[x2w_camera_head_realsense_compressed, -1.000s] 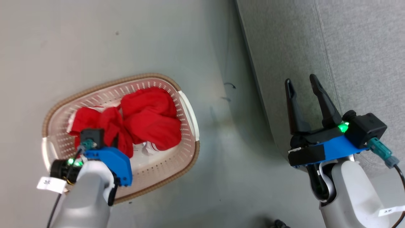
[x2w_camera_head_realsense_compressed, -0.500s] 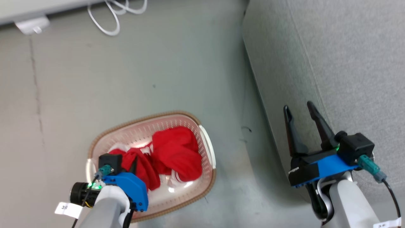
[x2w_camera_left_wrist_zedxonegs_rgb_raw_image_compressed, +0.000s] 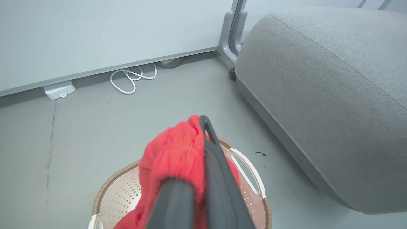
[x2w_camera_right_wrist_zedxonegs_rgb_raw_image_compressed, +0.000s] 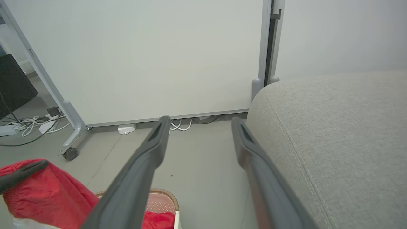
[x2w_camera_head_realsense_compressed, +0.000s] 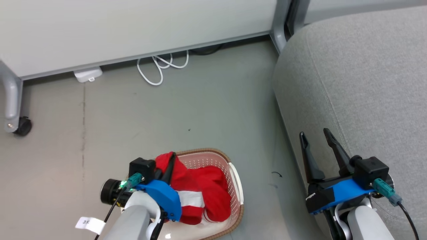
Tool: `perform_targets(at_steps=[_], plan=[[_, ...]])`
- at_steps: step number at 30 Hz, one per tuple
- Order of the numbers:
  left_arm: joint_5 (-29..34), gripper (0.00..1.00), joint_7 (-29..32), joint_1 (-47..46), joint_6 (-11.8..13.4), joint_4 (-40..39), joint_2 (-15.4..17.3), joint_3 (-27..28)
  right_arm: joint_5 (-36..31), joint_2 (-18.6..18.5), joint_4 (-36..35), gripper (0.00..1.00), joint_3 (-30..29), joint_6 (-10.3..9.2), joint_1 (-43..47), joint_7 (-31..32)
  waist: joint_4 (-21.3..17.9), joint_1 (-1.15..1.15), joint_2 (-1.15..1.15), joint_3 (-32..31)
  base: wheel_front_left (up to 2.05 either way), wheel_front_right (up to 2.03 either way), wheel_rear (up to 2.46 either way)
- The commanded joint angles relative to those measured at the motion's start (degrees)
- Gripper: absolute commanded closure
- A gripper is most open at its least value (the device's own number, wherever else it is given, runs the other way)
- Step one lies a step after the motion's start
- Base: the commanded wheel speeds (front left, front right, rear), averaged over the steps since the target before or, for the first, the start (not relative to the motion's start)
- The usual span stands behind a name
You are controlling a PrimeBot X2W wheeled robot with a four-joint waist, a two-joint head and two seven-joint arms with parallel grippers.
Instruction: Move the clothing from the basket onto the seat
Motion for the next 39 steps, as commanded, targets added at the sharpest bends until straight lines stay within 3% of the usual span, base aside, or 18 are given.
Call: perform_targets(at_steps=[1,19,39], plan=[[-0.44,1.0,-0.28,-0.55,-0.04,-1.33,0.0,-1.16,-0.15,-0.21,-0.04,0.0,0.05,0.03,0.87,0.14,1.07,0.01,0.0,-1.5,0.0,0.0,0.0],[-8.3,1.0,3.21,-13.88,-0.05,-9.73,-0.06,-14.56,0.44,-0.2,-0.08,0.0,1.44,0.03,2.49,1.57,2.26,0.01,0.0,-5.62,0.0,0.0,0.0],[-16.09,1.0,3.81,-22.99,0.42,-13.87,-0.28,-22.96,0.36,-0.21,-2.01,0.0,4.91,0.03,3.53,3.55,3.26,0.01,0.0,-8.19,0.0,0.0,0.0]])
